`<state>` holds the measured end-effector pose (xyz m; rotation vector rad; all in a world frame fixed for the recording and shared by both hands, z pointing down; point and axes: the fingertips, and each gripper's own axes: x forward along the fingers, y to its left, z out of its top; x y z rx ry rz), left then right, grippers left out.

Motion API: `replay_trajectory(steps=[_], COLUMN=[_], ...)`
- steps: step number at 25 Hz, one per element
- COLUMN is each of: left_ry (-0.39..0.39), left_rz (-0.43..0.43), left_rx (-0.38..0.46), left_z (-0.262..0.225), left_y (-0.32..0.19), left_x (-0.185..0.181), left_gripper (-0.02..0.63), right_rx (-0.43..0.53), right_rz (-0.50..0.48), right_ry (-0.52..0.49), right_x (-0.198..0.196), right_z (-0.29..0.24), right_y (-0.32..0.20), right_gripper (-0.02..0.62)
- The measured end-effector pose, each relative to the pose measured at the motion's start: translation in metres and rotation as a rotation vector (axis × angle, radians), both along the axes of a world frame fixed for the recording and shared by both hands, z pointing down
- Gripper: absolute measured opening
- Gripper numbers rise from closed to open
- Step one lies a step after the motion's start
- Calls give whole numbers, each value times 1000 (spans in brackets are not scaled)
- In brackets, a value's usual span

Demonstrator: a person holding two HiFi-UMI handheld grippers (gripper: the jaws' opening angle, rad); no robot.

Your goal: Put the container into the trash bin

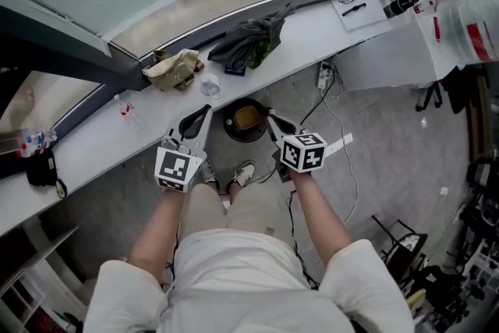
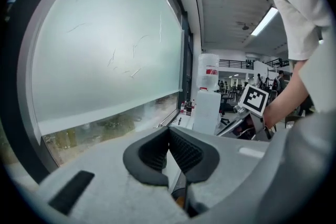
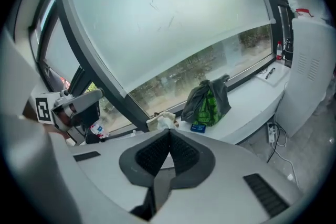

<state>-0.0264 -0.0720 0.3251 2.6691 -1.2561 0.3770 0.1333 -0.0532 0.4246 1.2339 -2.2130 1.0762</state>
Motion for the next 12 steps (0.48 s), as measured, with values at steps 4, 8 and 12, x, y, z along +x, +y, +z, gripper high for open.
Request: replay_trajectory(steps=[4,8,12], left_ry=[6,21,24], left_rz=[17,18,26], left_rx=[40,68,99], left_z=[-35,-69,-97], left_y=[5,11,15], left_x=[7,12,11], left_gripper=[17,17,17], right_rx=[53,123,220], right_rz=[48,61,53], right_ry=[-38,-48,-26], right_x=[7,21,32], right_z=[-40,-84,-131], right_y=[4,4,0], right_gripper=[2,2,2])
